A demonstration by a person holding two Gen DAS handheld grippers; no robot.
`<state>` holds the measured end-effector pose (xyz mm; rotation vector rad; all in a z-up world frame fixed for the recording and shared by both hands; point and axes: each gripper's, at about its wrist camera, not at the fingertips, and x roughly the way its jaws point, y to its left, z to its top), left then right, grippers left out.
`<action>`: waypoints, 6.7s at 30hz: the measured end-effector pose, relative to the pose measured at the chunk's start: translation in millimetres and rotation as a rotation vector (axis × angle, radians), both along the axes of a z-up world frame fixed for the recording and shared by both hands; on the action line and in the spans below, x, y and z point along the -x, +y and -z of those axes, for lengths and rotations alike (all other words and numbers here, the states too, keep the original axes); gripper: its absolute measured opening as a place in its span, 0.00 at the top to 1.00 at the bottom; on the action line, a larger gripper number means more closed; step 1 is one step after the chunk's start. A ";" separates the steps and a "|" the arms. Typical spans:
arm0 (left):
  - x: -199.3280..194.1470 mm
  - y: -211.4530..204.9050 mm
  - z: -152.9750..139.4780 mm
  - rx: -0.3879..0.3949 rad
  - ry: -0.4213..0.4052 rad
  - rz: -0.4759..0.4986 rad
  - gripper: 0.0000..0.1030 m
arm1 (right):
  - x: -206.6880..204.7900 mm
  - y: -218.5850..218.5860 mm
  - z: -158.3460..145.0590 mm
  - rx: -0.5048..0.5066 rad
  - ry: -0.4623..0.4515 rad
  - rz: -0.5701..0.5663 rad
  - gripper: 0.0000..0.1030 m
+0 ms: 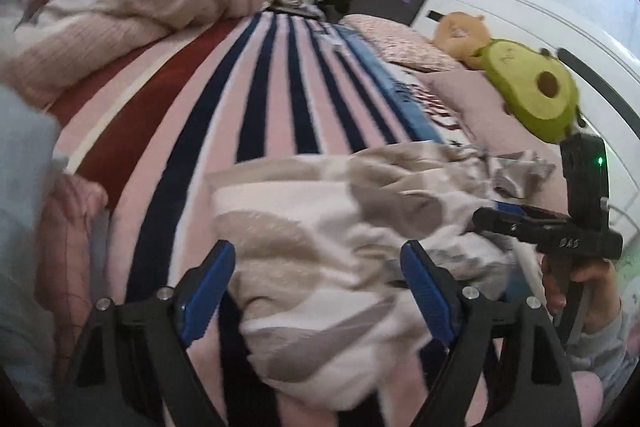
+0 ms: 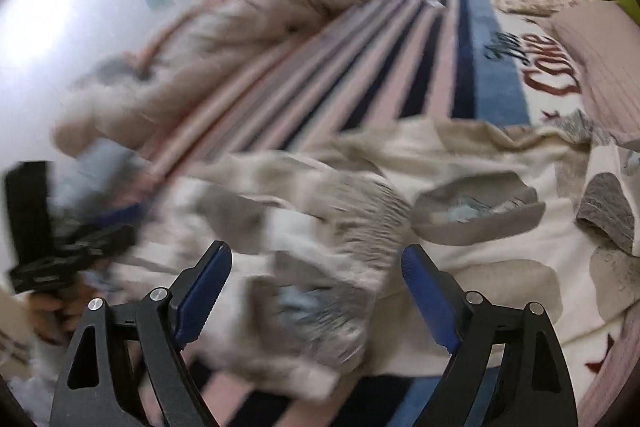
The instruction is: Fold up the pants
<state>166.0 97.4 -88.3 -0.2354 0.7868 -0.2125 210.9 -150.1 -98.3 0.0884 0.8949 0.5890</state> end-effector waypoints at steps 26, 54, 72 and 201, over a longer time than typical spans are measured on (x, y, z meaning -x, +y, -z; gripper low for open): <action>5.4 2.6 30.5 -0.133 0.079 -0.059 0.21 | -36.8 -10.9 13.1 0.131 0.024 0.045 0.47; 39.3 -35.5 40.4 -0.327 0.038 0.073 0.76 | 26.0 -30.9 -6.9 0.192 -0.070 0.105 0.99; 25.3 -31.1 26.3 -0.334 0.074 -0.031 0.61 | 41.1 -158.2 -46.4 0.239 -0.126 0.351 0.46; 33.9 -118.1 -34.3 -0.056 -0.002 0.154 0.22 | 98.0 -285.1 -65.2 0.541 -0.281 0.613 0.83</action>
